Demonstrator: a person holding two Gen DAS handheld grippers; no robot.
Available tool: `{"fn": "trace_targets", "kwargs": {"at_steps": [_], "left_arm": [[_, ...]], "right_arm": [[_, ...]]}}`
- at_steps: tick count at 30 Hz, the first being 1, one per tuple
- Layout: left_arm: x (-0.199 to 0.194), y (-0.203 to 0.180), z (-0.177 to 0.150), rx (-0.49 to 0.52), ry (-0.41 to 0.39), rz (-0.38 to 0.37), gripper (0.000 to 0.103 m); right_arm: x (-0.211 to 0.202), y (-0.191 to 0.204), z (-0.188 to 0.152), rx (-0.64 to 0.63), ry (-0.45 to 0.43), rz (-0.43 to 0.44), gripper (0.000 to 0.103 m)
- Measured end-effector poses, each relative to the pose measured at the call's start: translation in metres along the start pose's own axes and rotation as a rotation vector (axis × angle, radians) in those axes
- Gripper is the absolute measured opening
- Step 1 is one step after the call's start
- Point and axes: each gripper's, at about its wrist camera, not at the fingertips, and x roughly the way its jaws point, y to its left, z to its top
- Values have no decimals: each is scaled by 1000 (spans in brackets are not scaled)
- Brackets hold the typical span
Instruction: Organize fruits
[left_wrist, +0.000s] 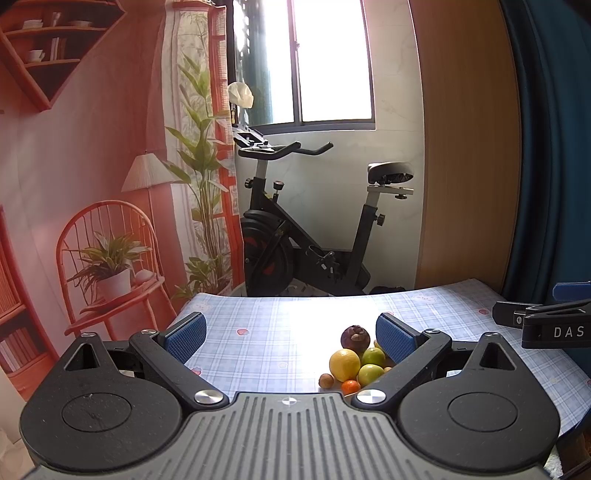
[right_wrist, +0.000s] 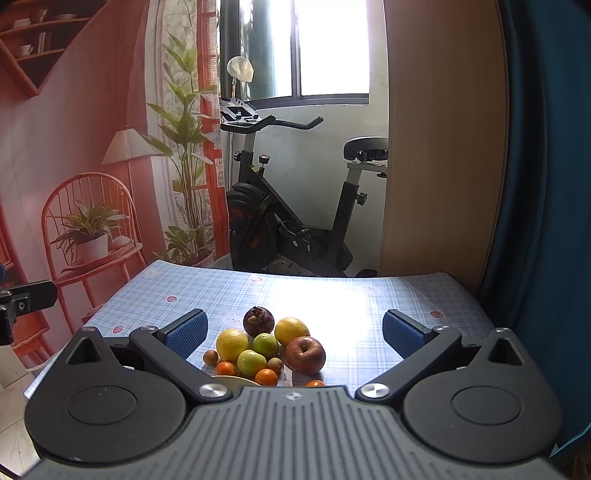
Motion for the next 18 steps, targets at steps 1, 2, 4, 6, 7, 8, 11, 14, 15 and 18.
{"fn": "trace_targets", "kwargs": {"at_steps": [1, 2, 4, 6, 7, 8, 11, 14, 15, 18], "left_arm": [[0, 0, 0, 0, -1, 1, 100], [-1, 0, 0, -1, -3, 1, 100], [-1, 0, 0, -3, -3, -3, 100], [-1, 0, 0, -3, -2, -3, 100], [-1, 1, 0, -4, -2, -4, 100], [-1, 1, 0, -5, -3, -4, 100], [-1, 1, 0, -5, -6, -3, 100], [-1, 3, -1, -6, -6, -4, 100], [-1, 3, -1, -6, -6, -4, 100], [-1, 3, 0, -6, -6, -4, 100]], "right_arm": [[0, 1, 0, 0, -1, -1, 103], [0, 0, 0, 1, -2, 0, 103], [0, 1, 1, -2, -4, 0, 103], [0, 0, 1, -1, -4, 0, 103], [0, 1, 0, 0, -3, 0, 103], [0, 1, 0, 0, -4, 0, 103], [0, 1, 0, -1, -4, -1, 103], [-1, 2, 0, -1, -4, -1, 103], [-1, 2, 0, -1, -4, -1, 103], [-1, 2, 0, -1, -3, 0, 103]]}}
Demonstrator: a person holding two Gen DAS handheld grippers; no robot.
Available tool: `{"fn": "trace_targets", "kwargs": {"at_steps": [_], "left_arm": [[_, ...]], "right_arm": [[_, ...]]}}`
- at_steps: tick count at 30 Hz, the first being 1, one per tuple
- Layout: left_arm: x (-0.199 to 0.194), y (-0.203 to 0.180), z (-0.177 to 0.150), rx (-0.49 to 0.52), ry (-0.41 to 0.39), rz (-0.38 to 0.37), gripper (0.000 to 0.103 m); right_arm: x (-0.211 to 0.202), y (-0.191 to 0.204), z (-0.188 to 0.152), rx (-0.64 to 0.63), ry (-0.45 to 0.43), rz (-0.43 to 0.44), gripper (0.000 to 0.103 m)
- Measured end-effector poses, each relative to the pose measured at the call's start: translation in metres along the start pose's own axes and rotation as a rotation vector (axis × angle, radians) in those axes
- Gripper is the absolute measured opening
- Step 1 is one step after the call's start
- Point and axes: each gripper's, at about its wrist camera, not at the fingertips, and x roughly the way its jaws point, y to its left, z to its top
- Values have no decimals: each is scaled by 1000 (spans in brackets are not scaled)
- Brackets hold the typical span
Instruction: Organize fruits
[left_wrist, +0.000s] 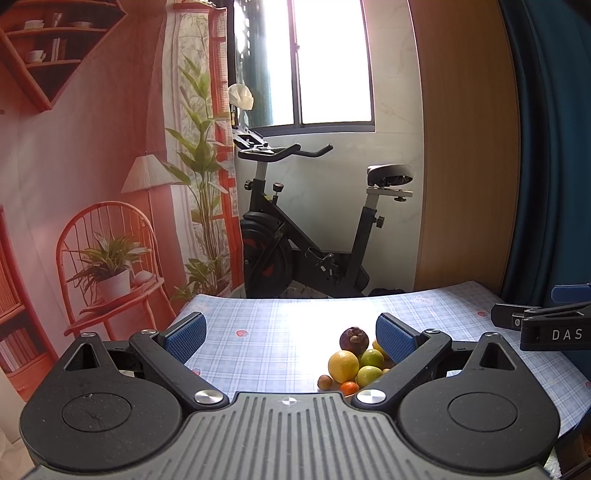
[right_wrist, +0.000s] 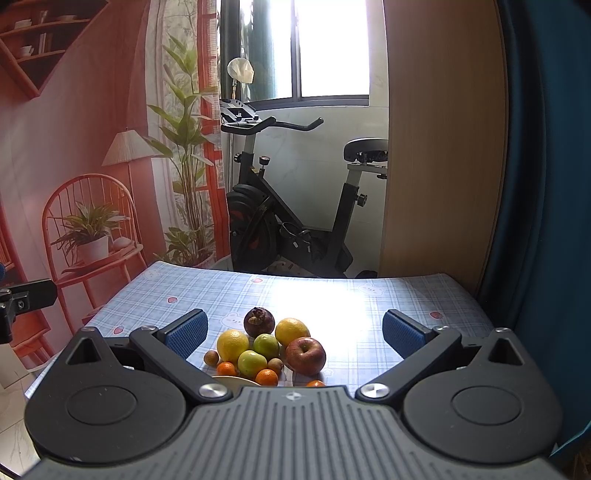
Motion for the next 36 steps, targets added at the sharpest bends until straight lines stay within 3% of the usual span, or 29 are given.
{"fn": "trace_targets", "kwargs": {"at_steps": [14, 17, 20, 24, 29, 36], "left_arm": [[8, 3, -2, -22, 9, 3, 100], [16, 6, -4, -52, -1, 8, 100], [31, 7, -7, -56, -7, 25, 99], [55, 8, -10, -28, -7, 54, 93], [82, 17, -17, -85, 19, 2, 93], [121, 22, -28, -80, 113, -93, 81]], "right_arm": [[3, -2, -6, 15, 5, 17, 103], [7, -8, -9, 24, -37, 48, 103], [20, -17, -14, 19, -77, 76, 103], [53, -27, -22, 19, -67, 67, 103], [81, -39, -36, 53, -123, 7, 103], [114, -49, -52, 15, -55, -11, 103]]}}
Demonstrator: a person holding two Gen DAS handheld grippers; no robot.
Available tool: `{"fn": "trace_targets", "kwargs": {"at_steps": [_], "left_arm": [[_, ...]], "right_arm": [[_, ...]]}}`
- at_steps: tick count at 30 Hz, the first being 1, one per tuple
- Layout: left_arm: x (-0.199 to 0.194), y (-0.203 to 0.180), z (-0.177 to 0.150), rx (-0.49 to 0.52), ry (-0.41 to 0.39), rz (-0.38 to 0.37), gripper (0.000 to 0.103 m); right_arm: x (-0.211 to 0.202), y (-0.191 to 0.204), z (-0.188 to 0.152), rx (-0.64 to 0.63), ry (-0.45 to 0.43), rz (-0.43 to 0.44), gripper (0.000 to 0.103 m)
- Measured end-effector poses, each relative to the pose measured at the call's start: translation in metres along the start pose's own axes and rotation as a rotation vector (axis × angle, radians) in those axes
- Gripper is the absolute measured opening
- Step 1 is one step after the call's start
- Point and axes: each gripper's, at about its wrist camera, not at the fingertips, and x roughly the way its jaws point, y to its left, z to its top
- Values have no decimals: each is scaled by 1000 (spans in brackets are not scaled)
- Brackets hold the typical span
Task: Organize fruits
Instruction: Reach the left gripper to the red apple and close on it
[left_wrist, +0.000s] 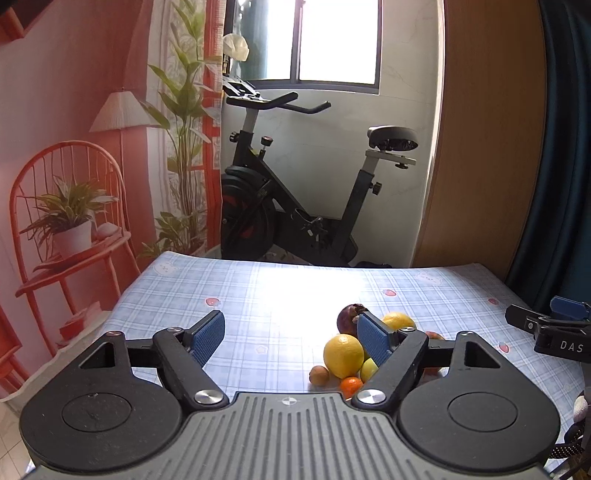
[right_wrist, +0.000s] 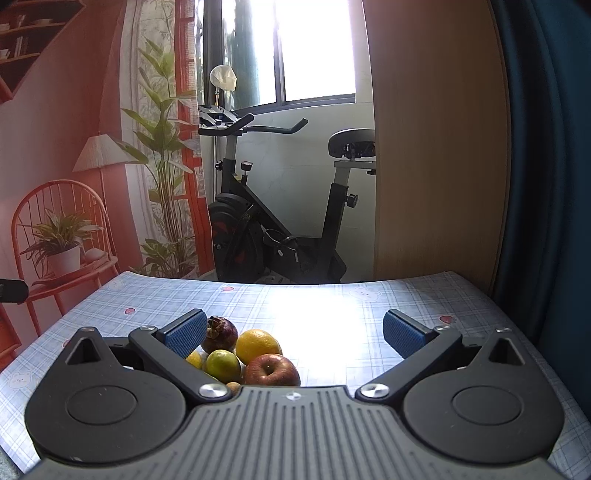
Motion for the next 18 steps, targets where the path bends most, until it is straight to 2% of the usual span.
{"fn": "trace_targets", "kwargs": {"at_steps": [4, 7, 10, 12, 17, 18], "left_arm": [[20, 1, -3, 17, 31, -6, 81], [32, 4, -3, 20, 83, -51, 80], [41, 2, -4, 48, 107, -12, 80], [43, 3, -5, 52, 115, -15, 80], [62, 5, -5, 45, 155, -23, 71], [65, 5, -6, 44, 163, -23, 66]], "right_arm": [[16, 1, -7, -54, 54, 2, 103], [24, -1, -12, -59, 72, 24, 103], [32, -3, -15, -49, 91, 28, 103], [36, -5, -18, -48, 96, 40, 103], [49, -2, -24, -86, 119, 63, 103], [52, -3, -25, -92, 126, 67, 103]]}}
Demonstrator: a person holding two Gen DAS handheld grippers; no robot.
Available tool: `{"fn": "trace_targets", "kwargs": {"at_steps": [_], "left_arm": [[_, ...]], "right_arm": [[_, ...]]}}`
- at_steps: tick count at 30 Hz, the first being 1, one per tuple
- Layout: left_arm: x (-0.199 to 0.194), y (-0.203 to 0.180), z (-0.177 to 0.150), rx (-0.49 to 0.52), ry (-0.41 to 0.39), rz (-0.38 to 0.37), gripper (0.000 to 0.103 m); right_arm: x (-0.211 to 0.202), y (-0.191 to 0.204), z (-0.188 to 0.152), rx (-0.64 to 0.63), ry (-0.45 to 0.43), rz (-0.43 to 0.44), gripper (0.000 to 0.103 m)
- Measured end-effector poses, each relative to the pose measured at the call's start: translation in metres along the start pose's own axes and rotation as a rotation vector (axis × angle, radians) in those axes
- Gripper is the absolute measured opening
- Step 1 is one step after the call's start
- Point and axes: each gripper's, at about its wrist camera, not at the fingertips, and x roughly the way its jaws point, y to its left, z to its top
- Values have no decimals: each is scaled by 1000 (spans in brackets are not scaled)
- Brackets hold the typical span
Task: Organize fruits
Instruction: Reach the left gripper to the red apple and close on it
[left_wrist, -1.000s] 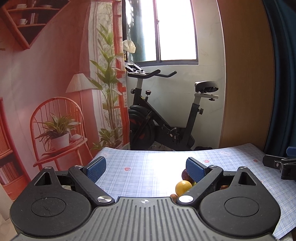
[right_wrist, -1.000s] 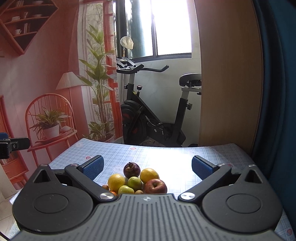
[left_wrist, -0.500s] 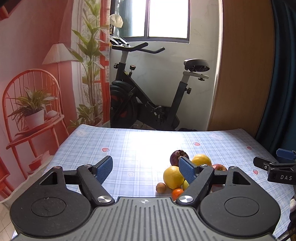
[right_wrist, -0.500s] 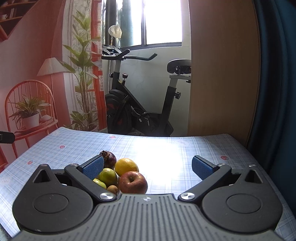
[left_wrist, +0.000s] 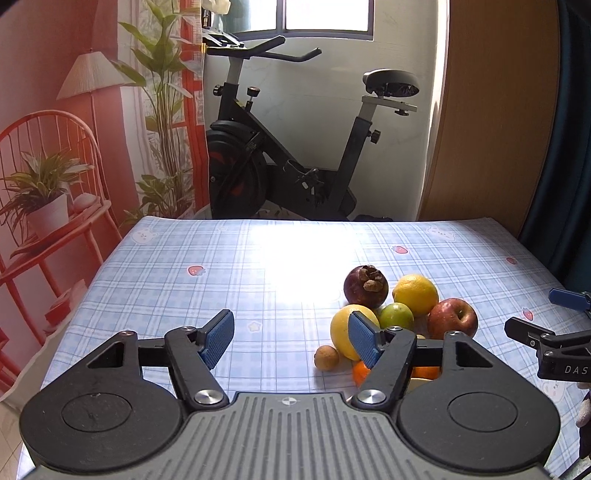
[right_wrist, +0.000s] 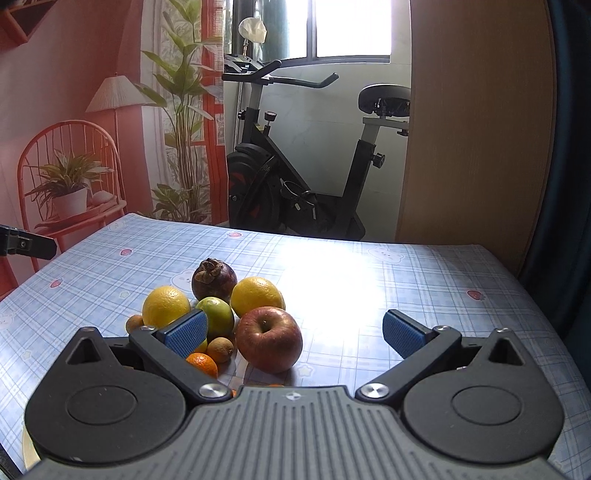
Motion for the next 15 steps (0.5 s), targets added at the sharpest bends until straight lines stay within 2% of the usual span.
{"fn": "trace_targets", "kwargs": {"at_steps": [1, 3, 7, 11, 15], "left_arm": [[4, 0, 0, -1, 10, -7, 59], [12, -2, 2, -6, 28, -31, 53], [25, -9, 6, -10, 46, -85, 47], [42, -30, 15, 27, 56, -131, 43], [64, -53, 23, 41, 74, -213, 41]], "right_arm": [[3, -1, -1, -2, 6, 4, 103], [12, -6, -2, 3, 28, 17, 103], [33, -15, -6, 10, 74, 46, 99], [51, -23, -10, 15, 105, 88, 91], [64, -23, -13, -21, 124, 119, 87]]}}
